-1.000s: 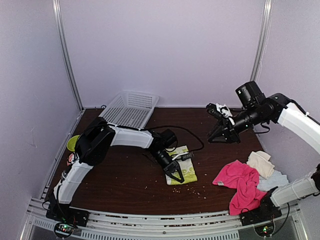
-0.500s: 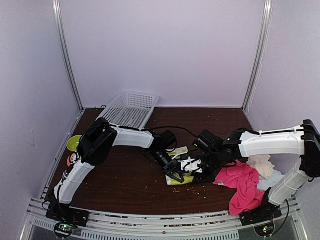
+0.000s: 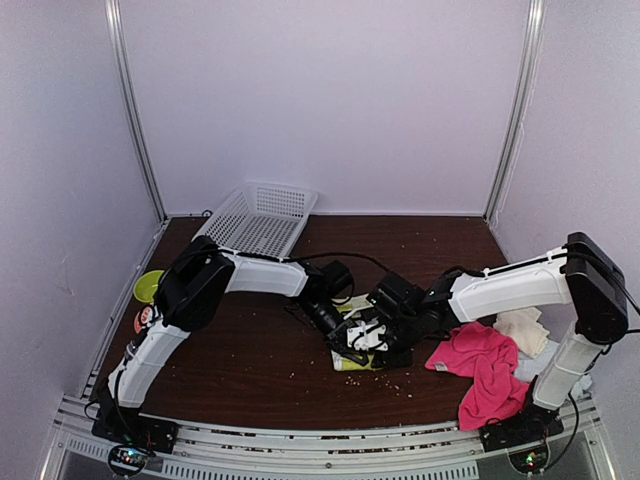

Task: Roll the towels
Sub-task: Roll the towel at the center of the board.

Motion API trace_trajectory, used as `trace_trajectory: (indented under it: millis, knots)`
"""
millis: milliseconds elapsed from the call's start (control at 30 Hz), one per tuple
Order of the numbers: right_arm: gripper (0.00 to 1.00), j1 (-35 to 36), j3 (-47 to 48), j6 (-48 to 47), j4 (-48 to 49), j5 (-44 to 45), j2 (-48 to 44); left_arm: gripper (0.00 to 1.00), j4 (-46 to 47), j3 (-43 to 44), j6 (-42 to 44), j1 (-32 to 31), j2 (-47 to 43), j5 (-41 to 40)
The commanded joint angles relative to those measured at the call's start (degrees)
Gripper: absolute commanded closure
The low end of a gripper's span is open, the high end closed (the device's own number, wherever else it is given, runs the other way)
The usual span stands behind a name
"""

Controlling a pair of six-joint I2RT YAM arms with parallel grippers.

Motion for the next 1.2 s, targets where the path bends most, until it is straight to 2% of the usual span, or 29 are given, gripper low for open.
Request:
trace_trajectory:
  millis: [0, 200, 400, 500, 667, 700, 800, 933, 1033, 1167]
  knots:
    - [0.60, 0.6, 0.3, -0.6, -1.6, -2.5, -0.8, 0.99, -2.8, -2.2, -0.4, -0.6, 3.7, -3.9]
    - [0.58, 0.9, 1.4, -0.1, -4.3, -5.6, -3.3, 0.99, -2.8, -2.8, -0.2, -0.4, 3.5, -4.3]
    - [0.61, 1.2, 1.1, 1.5, -0.8, -2.8, 1.0, 0.99, -2.8, -2.9, -0.1, -0.4, 3.3, -4.5]
    - [0.70, 1.2, 1.3, 1.3, 0.1, -2.6, 2.5, 0.99, -2.8, -3.1, 0.0, -0.3, 3.2, -4.8]
    - [0.91, 1.2, 1.4, 0.9, 0.6, -2.5, 4.0, 0.97, -1.9, -4.4, 0.2, -0.1, 1.3, -6.0]
    - [0.94, 1.2, 1.2, 0.6, 0.5, -2.6, 4.2, 0.95, -0.7, -5.7, -0.1, 0.1, 0.2, -6.2]
    - [1.00, 1.1, 2.2, -0.2, -2.2, -4.3, 5.0, 0.79, 6.1, -11.4, -3.1, 1.4, -5.7, -7.6]
    - [1.00, 1.2, 5.3, -1.0, -10.5, -10.4, 5.1, 0.60, 15.2, -21.6, -8.3, 5.0, -16.7, -16.2]
    - [1.00, 1.0, 9.4, -0.8, -19.3, -15.9, 6.9, 0.56, 19.0, -28.3, -7.9, 6.6, -25.4, -24.8]
    - [1.00, -0.7, 14.0, 0.2, -24.6, -18.7, 11.8, 0.55, 25.2, -37.0, -8.4, 6.6, -36.1, -36.0]
